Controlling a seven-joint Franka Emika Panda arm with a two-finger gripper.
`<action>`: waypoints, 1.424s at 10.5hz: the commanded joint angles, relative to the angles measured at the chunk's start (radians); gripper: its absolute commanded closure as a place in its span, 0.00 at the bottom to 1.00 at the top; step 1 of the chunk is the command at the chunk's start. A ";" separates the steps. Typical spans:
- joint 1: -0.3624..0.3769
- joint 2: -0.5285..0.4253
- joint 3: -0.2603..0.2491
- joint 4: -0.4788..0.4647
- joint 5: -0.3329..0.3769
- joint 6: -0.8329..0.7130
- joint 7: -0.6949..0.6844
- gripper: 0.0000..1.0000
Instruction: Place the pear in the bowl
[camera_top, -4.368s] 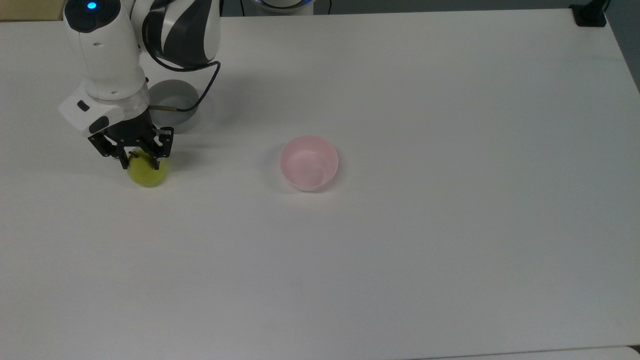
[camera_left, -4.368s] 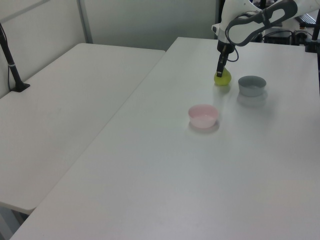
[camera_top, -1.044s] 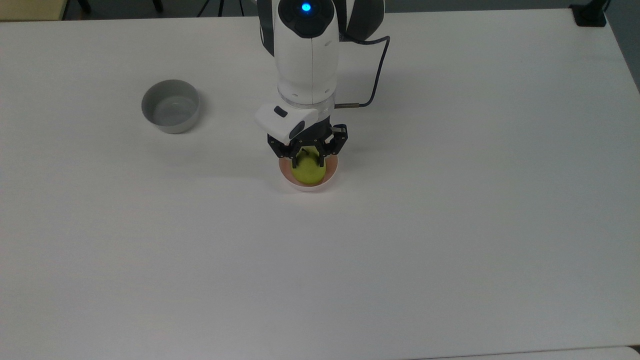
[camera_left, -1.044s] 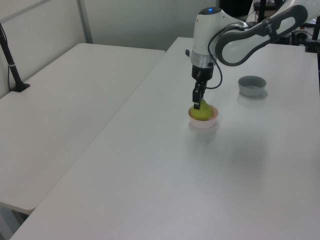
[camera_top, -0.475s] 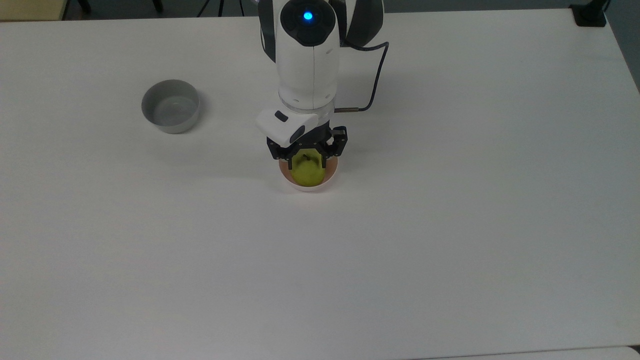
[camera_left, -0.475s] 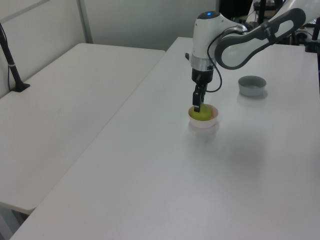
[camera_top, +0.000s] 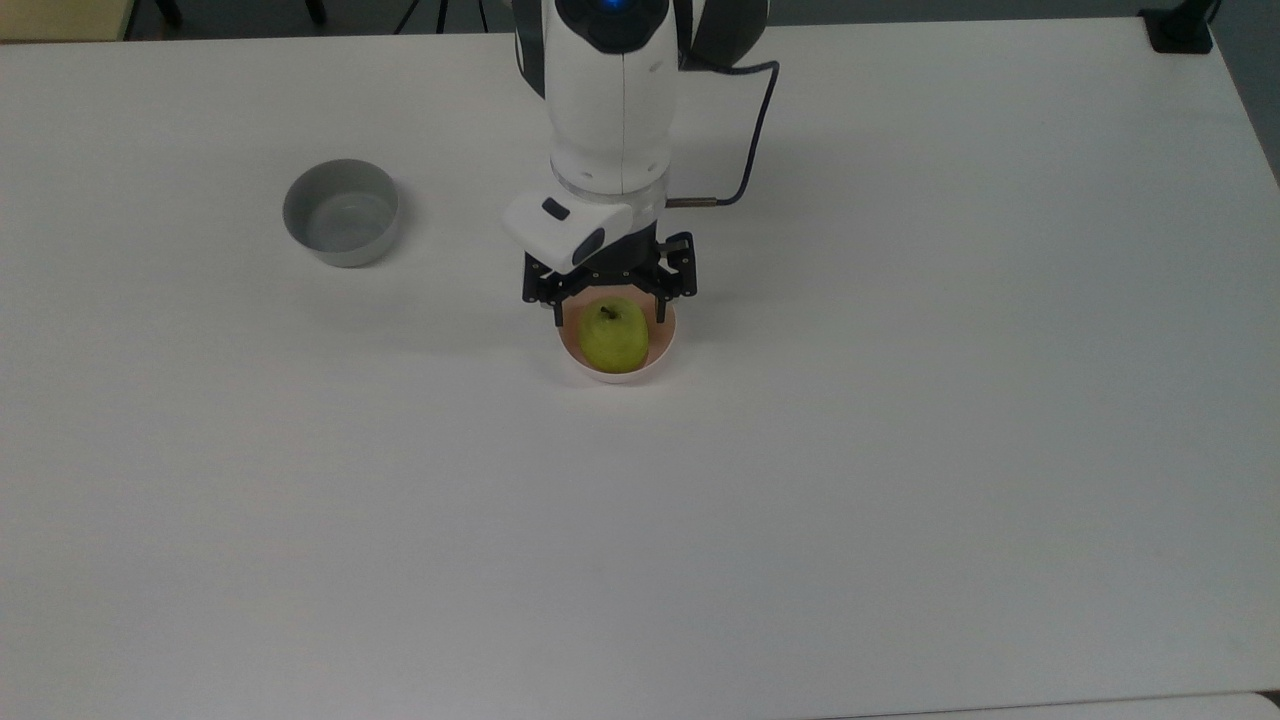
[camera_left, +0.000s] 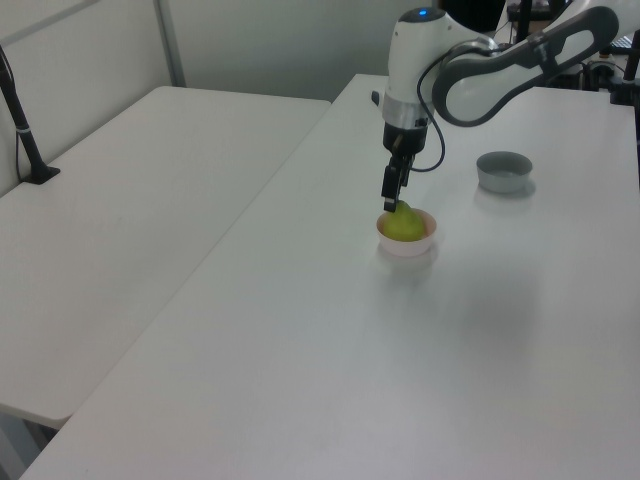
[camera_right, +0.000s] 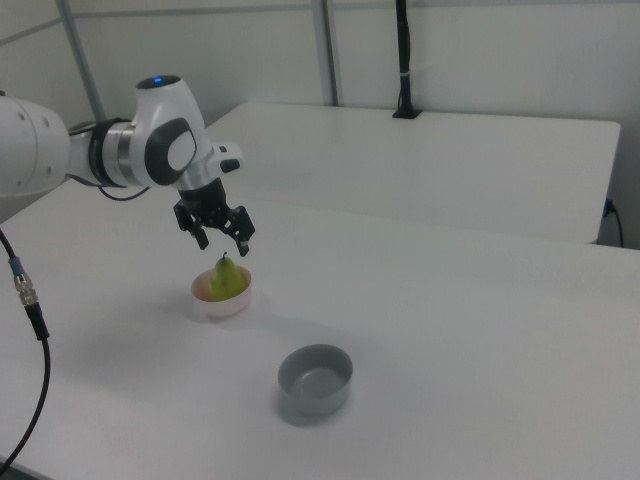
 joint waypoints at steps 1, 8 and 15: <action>-0.001 -0.096 -0.002 0.036 -0.020 -0.211 0.028 0.00; -0.044 -0.378 -0.081 0.025 0.106 -0.529 0.016 0.00; -0.022 -0.413 -0.210 0.024 0.201 -0.501 -0.274 0.00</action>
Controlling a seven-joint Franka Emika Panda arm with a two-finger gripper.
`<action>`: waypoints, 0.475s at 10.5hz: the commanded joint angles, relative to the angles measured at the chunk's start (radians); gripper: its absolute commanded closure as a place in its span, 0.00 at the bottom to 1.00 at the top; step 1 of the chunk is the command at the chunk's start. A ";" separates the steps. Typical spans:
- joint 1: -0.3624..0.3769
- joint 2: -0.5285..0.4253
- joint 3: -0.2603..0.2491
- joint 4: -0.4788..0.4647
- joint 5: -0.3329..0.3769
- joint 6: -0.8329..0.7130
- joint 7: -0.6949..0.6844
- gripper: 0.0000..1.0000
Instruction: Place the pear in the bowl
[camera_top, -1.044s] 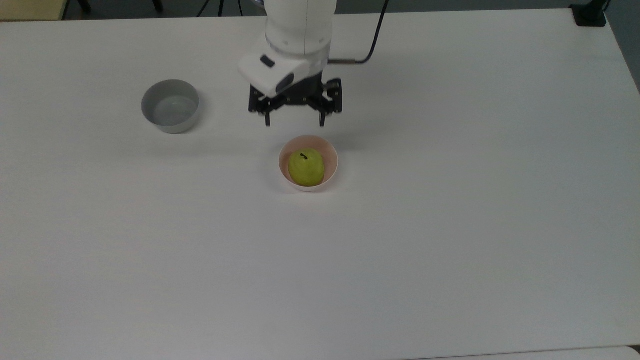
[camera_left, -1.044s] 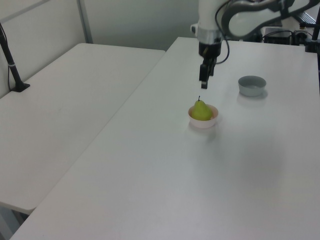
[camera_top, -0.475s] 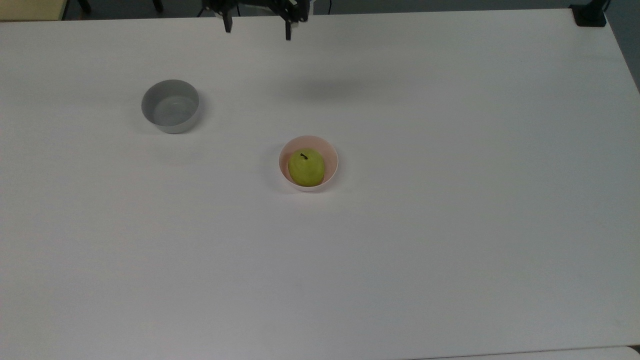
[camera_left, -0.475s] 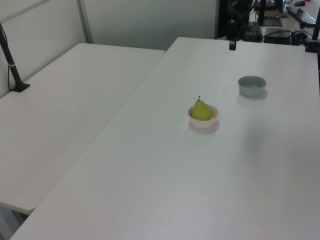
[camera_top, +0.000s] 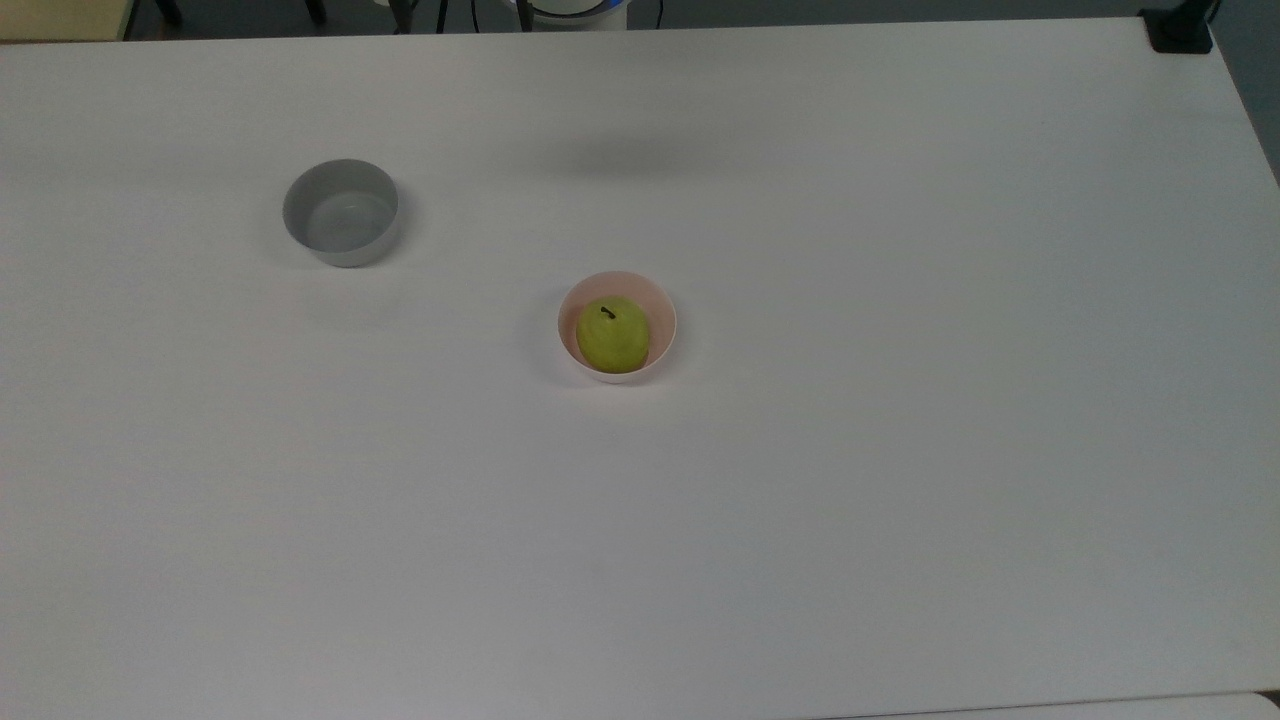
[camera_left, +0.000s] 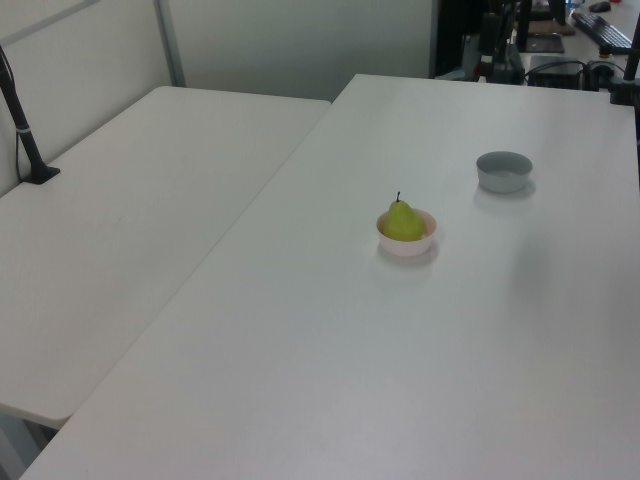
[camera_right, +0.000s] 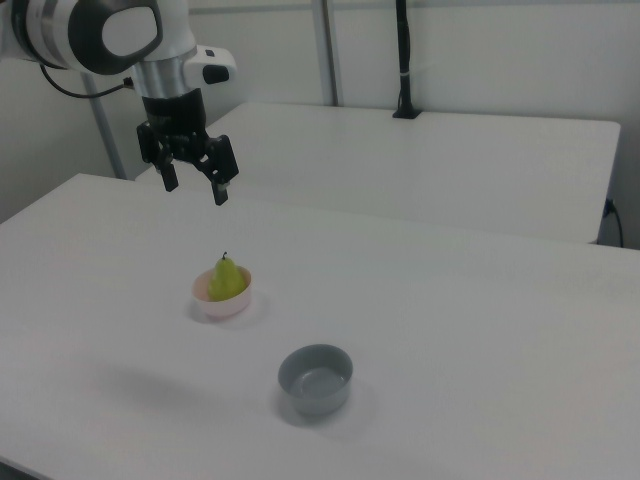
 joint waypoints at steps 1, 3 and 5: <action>0.017 0.032 -0.022 0.029 0.016 0.024 -0.073 0.00; 0.020 0.056 -0.034 0.060 0.013 0.027 -0.067 0.00; 0.020 0.057 -0.039 0.062 0.016 0.030 -0.064 0.00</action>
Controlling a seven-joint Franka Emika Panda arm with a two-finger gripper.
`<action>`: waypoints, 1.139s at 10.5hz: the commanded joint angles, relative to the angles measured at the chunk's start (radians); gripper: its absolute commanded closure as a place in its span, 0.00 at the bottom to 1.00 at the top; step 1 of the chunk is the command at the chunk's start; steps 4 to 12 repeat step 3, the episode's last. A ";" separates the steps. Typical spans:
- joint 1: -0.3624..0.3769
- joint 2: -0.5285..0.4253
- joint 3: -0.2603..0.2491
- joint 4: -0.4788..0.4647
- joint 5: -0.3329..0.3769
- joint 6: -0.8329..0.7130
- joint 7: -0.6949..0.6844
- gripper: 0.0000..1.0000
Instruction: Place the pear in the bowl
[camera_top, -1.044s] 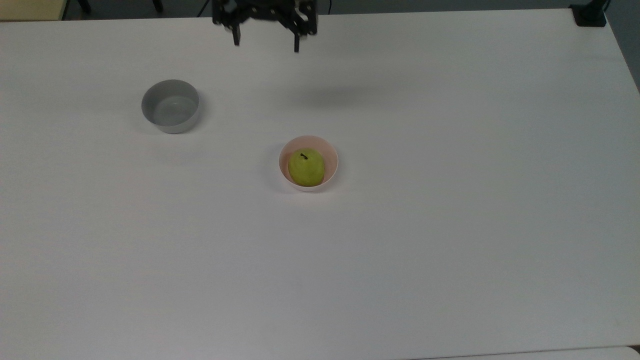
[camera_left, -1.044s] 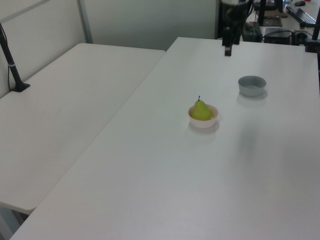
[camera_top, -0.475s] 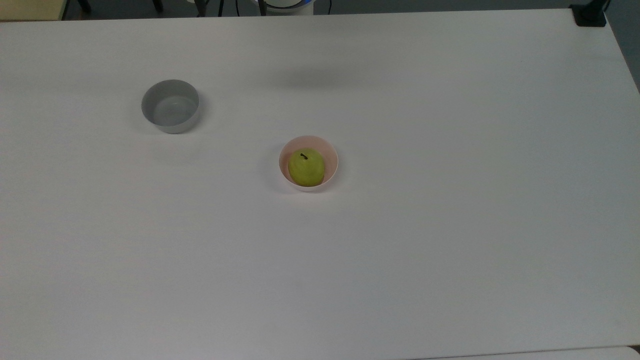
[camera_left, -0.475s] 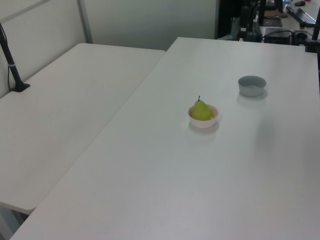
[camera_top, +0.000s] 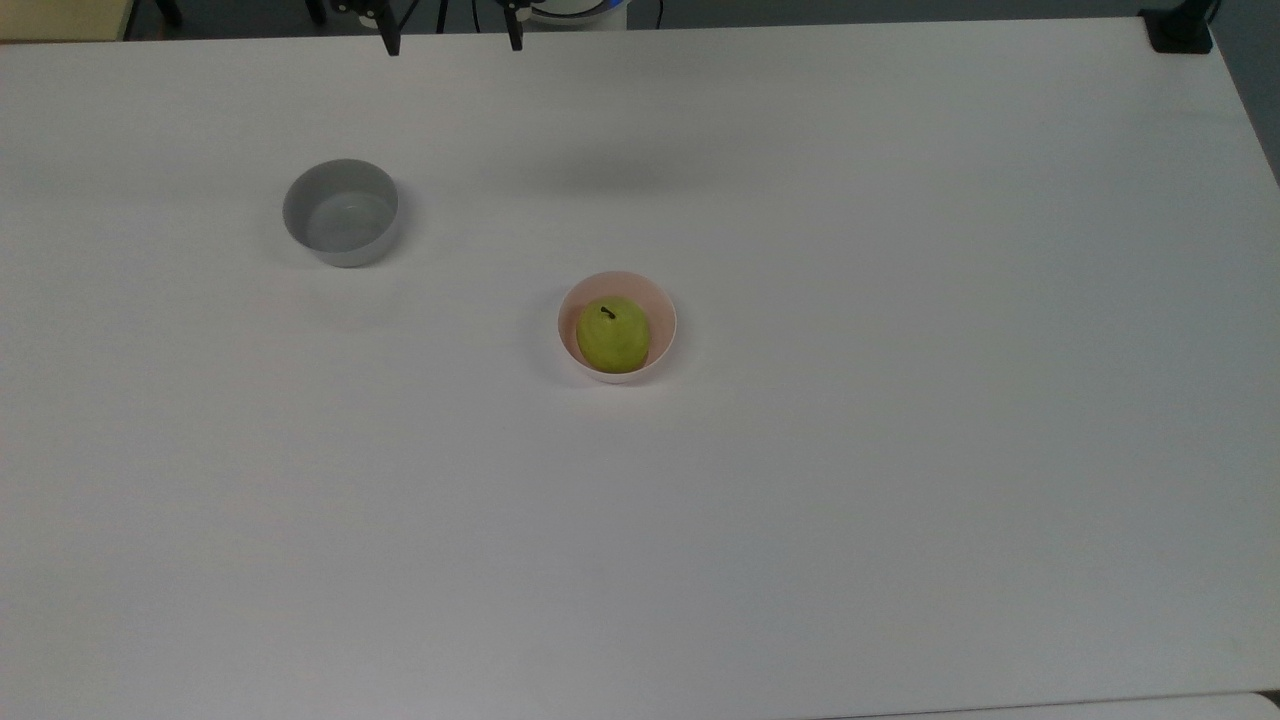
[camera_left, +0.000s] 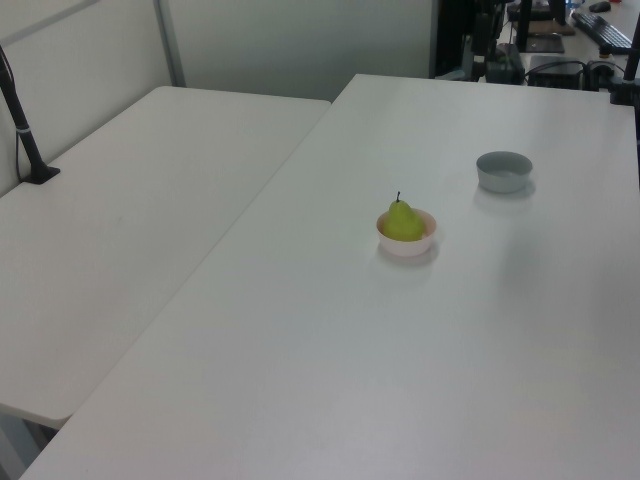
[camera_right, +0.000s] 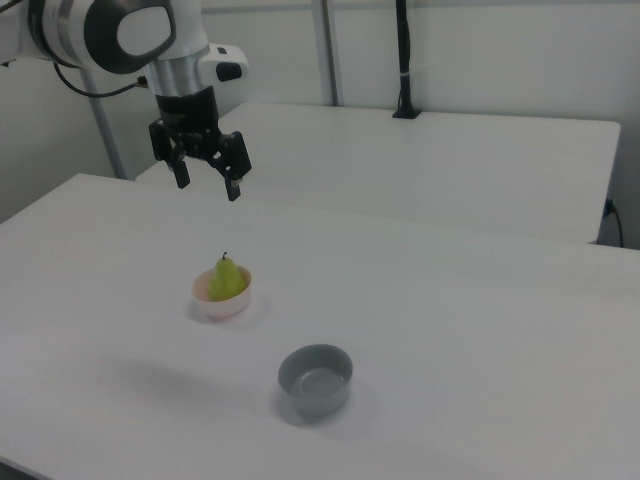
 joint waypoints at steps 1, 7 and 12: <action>0.025 0.009 -0.029 0.016 0.012 0.016 -0.022 0.00; 0.025 0.009 -0.029 0.017 0.011 0.015 -0.021 0.00; 0.025 0.009 -0.029 0.017 0.011 0.015 -0.021 0.00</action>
